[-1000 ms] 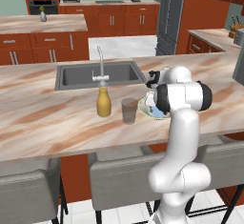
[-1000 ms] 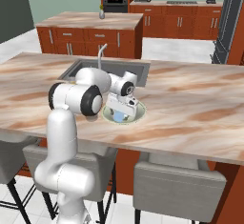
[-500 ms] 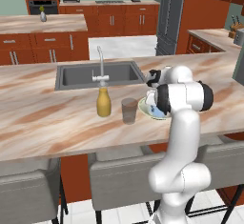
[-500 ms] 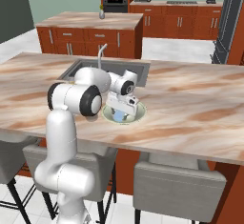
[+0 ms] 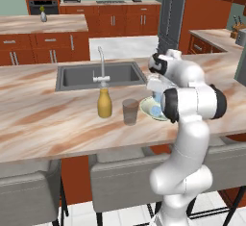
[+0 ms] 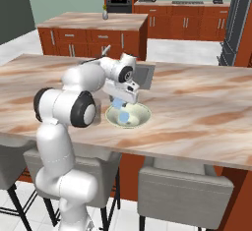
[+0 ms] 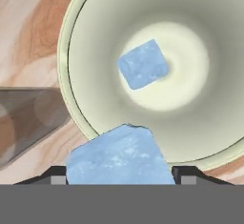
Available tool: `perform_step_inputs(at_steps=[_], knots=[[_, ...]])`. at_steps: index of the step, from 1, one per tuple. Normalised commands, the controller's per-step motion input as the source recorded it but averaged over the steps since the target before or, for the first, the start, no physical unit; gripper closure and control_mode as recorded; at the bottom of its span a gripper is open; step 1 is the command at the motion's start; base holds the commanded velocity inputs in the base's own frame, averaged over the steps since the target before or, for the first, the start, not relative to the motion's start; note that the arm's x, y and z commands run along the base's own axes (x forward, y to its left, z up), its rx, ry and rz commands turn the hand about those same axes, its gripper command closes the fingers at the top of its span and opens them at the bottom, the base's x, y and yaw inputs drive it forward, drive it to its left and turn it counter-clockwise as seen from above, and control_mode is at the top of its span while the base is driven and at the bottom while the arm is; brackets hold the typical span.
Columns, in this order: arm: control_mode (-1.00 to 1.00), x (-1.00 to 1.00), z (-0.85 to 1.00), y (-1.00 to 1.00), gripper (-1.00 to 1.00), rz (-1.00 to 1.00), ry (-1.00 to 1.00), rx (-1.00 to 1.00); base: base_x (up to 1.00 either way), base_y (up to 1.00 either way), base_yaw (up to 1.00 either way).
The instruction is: There are two ice cubes in the ice bowl. Place both ice cubes in the glass cup.
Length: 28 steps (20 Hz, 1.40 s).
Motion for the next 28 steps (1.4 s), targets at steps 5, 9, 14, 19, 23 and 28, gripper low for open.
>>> perform_step_inputs(at_steps=[5, 9, 14, 19, 23, 28], knots=[[-1.00, -0.01, 0.95, 0.71, 1.00, -0.09, -0.01, -0.20, 0.00, 0.00, 0.00], [-1.00, 0.09, 0.59, 0.89, 1.00, -0.10, 0.01, -0.20, 0.00, 0.00, 0.00], [-1.00, 0.02, 0.04, 0.69, 1.00, -0.08, 0.00, -0.13, 0.00, 0.00, 0.00], [-1.00, 0.06, -0.15, 0.36, 1.00, -0.01, 0.00, -0.01, 0.00, 0.00, 0.00], [-1.00, 0.11, -0.24, 0.05, 1.00, 0.00, 0.00, 0.01, 0.00, 0.00, 0.00], [-1.00, 0.02, -0.12, 0.00, 1.00, 0.00, -0.03, 0.06, 0.00, 0.00, 0.00]])
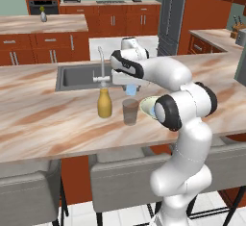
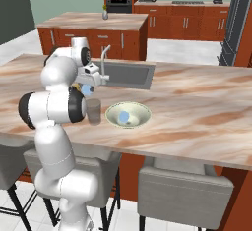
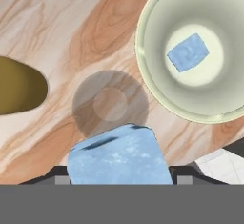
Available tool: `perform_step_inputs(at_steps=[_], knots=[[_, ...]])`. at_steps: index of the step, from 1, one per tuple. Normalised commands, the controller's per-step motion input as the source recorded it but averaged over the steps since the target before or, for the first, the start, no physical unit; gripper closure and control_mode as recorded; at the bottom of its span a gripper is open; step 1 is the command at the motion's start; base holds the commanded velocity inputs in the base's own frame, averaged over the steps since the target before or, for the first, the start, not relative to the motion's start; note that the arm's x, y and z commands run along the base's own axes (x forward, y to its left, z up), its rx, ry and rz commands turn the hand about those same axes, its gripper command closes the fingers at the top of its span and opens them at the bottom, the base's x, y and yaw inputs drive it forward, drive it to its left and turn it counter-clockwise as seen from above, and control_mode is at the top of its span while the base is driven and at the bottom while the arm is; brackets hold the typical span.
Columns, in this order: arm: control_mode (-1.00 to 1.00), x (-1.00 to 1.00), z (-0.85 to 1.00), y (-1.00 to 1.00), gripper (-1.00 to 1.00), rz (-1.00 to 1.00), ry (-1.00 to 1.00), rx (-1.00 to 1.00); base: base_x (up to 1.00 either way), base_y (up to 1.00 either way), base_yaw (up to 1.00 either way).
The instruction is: There are two ice cubes in the ice bowl. Place both ice cubes in the glass cup.
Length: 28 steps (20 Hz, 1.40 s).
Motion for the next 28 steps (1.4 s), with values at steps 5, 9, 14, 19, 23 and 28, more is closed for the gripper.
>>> perform_step_inputs(at_steps=[5, 9, 14, 19, 23, 28], knots=[[-1.00, 0.02, 0.00, 0.00, 1.00, 0.00, 0.00, 0.12, 0.00, 0.00, 0.00], [-1.00, 0.11, -0.03, 0.00, 1.00, 0.00, 0.00, 0.03, 0.00, 0.00, 0.00], [-1.00, 0.29, -0.08, 0.00, 1.00, 0.00, 0.00, 0.00, 0.00, 0.00, 0.00], [-1.00, 0.38, -0.12, 0.00, 1.00, 0.00, 0.02, 0.00, 0.00, 0.00, 0.00], [-1.00, 0.38, -0.21, 0.00, 1.00, 0.00, 0.04, -0.02, 0.00, 0.00, 0.00], [-1.00, 0.18, -0.25, 0.00, 1.00, 0.00, 0.05, -0.03, 0.00, 0.00, 0.00]])
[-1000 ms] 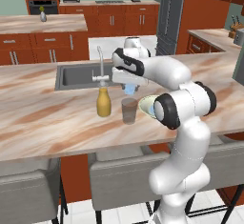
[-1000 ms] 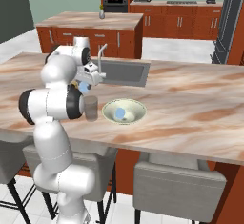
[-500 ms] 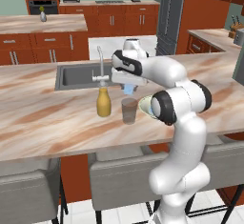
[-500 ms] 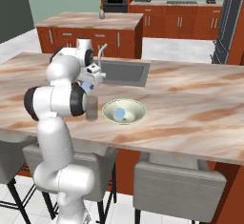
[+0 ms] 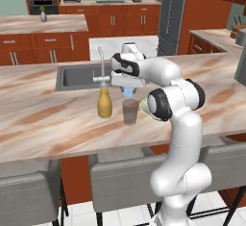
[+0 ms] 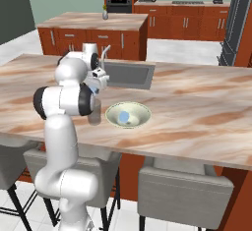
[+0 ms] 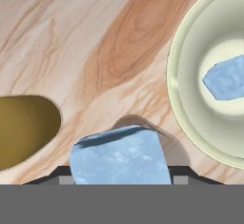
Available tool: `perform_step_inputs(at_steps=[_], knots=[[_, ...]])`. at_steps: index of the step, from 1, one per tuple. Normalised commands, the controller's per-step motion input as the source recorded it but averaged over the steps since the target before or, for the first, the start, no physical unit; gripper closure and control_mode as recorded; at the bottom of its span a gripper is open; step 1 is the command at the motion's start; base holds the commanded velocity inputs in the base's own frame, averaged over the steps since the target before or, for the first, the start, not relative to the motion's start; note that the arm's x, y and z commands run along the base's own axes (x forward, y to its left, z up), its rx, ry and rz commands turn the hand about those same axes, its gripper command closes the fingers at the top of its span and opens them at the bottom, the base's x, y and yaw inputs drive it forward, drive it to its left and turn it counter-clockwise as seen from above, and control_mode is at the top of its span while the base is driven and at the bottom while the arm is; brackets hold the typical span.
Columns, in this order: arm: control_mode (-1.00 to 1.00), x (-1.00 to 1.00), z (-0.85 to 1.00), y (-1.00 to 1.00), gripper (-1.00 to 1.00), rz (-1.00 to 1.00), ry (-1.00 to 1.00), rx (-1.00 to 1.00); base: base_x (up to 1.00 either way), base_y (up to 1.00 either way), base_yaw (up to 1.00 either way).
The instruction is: There are two ice cubes in the ice bowl. Place both ice cubes in the glass cup.
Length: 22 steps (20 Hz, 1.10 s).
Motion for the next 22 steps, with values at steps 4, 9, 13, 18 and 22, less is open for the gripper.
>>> perform_step_inputs(at_steps=[4, 9, 13, 18, 22], knots=[[-1.00, 0.06, -0.26, 0.00, 1.00, 0.00, 0.05, -0.03, 0.00, 0.00, 0.00], [-1.00, 0.10, -0.20, 0.00, 1.00, 0.00, 0.03, 0.00, 0.00, 0.00, 0.00], [-1.00, 0.03, -0.20, 0.00, 1.00, 0.00, 0.00, 0.00, 0.00, 0.00, 0.00], [-1.00, 0.01, -0.24, 0.00, 1.00, 0.00, 0.00, 0.00, 0.00, 0.00, 0.00], [-1.00, 0.02, -0.13, 0.00, 1.00, 0.00, 0.00, 0.00, 0.00, 0.00, 0.00]])
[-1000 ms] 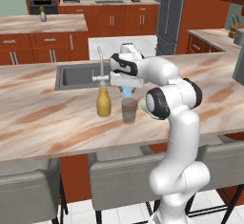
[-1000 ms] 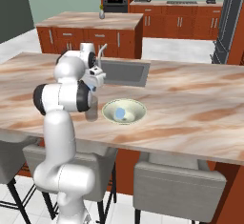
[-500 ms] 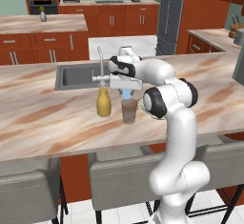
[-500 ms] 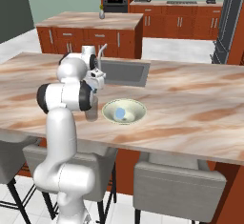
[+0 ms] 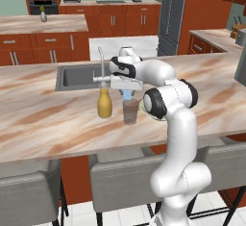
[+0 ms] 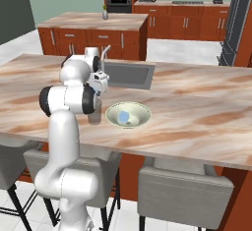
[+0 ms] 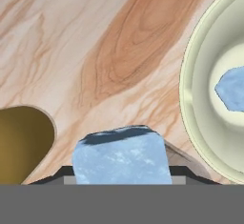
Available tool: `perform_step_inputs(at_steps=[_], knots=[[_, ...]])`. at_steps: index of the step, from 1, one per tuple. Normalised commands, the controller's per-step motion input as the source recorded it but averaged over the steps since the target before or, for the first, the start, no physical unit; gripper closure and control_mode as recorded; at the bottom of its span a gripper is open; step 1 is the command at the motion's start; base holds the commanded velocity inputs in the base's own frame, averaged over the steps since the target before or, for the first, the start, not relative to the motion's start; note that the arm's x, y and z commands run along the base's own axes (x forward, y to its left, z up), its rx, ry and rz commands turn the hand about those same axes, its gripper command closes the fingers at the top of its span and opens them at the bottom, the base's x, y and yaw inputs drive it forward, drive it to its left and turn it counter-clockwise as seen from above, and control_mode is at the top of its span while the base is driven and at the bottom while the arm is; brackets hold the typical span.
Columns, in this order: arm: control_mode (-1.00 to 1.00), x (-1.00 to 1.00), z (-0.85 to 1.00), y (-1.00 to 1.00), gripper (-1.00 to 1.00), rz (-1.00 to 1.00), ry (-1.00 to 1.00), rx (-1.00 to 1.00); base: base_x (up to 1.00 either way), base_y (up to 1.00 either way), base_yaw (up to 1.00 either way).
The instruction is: There are two ice cubes in the ice bowl. Place both ice cubes in the glass cup.
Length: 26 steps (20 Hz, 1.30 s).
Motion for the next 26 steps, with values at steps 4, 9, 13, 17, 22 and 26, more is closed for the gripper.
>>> perform_step_inputs(at_steps=[4, 9, 13, 17, 22, 26], knots=[[-1.00, -0.23, 0.00, 0.00, 1.00, 0.00, -0.01, 0.00, 0.00, 0.00, 0.00], [-1.00, -0.26, 0.00, 0.00, 1.00, 0.00, -0.02, 0.00, 0.00, 0.00, 0.00], [-1.00, -0.36, 0.00, 0.00, 1.00, 0.00, -0.03, 0.00, 0.00, 0.00, 0.00], [-1.00, -0.06, 0.06, 0.00, 1.00, 0.00, -0.11, 0.00, 0.00, 0.00, 0.00], [-1.00, 0.07, 0.07, 0.00, 1.00, 0.00, -0.09, 0.00, 0.00, 0.00, 0.00], [-1.00, -0.20, 0.02, 0.00, 1.00, 0.00, -0.01, 0.00, 0.00, 0.00, 0.00]])
